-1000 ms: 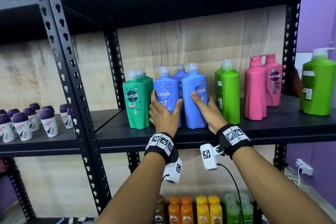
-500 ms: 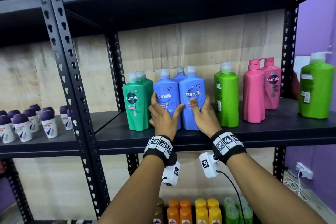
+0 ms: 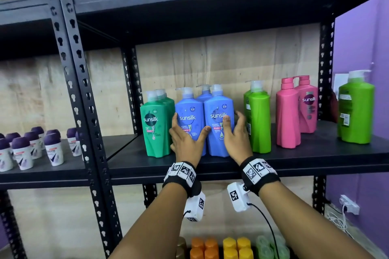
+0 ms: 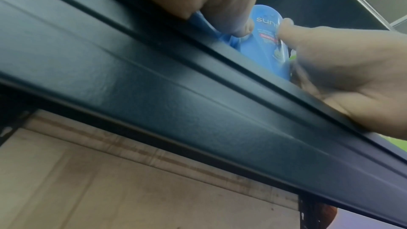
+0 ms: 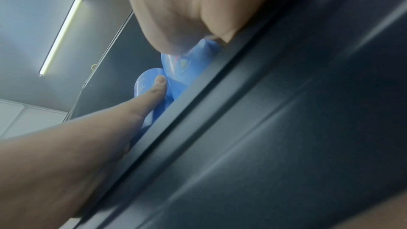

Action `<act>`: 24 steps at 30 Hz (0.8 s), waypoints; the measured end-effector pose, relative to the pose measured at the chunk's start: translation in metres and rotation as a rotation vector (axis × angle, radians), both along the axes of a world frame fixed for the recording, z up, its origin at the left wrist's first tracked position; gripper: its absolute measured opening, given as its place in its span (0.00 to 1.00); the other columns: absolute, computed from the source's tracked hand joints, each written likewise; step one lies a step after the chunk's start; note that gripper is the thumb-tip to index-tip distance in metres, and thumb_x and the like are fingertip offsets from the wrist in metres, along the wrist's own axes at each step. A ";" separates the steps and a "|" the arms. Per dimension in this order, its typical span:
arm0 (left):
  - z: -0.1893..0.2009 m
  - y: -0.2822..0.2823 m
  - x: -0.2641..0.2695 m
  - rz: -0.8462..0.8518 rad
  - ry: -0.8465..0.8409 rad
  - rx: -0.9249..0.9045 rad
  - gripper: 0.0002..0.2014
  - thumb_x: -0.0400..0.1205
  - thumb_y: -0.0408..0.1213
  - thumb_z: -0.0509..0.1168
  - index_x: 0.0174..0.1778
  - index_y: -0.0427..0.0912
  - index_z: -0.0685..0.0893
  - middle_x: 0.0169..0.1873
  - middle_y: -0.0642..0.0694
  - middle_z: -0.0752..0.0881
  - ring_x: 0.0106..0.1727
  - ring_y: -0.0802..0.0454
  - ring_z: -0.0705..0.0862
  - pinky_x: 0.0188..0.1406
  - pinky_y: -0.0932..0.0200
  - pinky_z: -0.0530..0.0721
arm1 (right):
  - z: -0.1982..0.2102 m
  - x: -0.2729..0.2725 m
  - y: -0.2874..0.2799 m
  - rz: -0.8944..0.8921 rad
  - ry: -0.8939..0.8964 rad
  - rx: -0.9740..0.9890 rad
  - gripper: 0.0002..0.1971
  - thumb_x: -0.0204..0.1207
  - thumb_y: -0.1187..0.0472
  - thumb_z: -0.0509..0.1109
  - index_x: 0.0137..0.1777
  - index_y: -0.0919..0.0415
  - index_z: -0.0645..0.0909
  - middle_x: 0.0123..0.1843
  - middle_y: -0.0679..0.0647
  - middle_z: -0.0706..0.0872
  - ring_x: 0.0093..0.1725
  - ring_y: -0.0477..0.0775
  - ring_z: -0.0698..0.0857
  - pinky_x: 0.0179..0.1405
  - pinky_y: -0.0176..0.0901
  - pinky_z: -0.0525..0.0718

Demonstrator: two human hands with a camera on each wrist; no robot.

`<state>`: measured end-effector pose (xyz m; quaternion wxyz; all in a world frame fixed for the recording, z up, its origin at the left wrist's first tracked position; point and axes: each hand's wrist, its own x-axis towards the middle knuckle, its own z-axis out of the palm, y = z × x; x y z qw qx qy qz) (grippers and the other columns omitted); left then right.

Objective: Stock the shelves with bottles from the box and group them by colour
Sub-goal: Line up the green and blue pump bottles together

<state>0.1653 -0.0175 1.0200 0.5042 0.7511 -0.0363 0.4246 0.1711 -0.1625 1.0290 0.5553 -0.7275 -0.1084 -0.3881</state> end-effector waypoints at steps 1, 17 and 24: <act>0.000 0.000 -0.001 0.000 0.002 -0.001 0.55 0.68 0.71 0.73 0.85 0.59 0.50 0.76 0.52 0.64 0.78 0.44 0.70 0.68 0.32 0.72 | 0.003 -0.001 0.000 -0.012 -0.039 0.022 0.28 0.87 0.43 0.60 0.79 0.60 0.66 0.76 0.59 0.79 0.73 0.59 0.80 0.73 0.52 0.77; 0.001 0.002 -0.004 -0.030 -0.015 0.004 0.63 0.59 0.77 0.75 0.84 0.59 0.49 0.78 0.56 0.61 0.79 0.50 0.70 0.72 0.37 0.73 | 0.149 0.015 -0.019 0.166 0.059 -0.395 0.15 0.87 0.49 0.66 0.62 0.58 0.85 0.61 0.52 0.89 0.64 0.52 0.85 0.71 0.48 0.79; 0.000 0.000 -0.002 -0.045 -0.040 0.002 0.66 0.55 0.79 0.74 0.84 0.60 0.49 0.76 0.55 0.62 0.76 0.52 0.70 0.74 0.45 0.72 | 0.125 0.032 -0.014 0.187 0.056 -0.190 0.19 0.81 0.44 0.72 0.61 0.58 0.83 0.57 0.53 0.90 0.59 0.53 0.88 0.66 0.52 0.84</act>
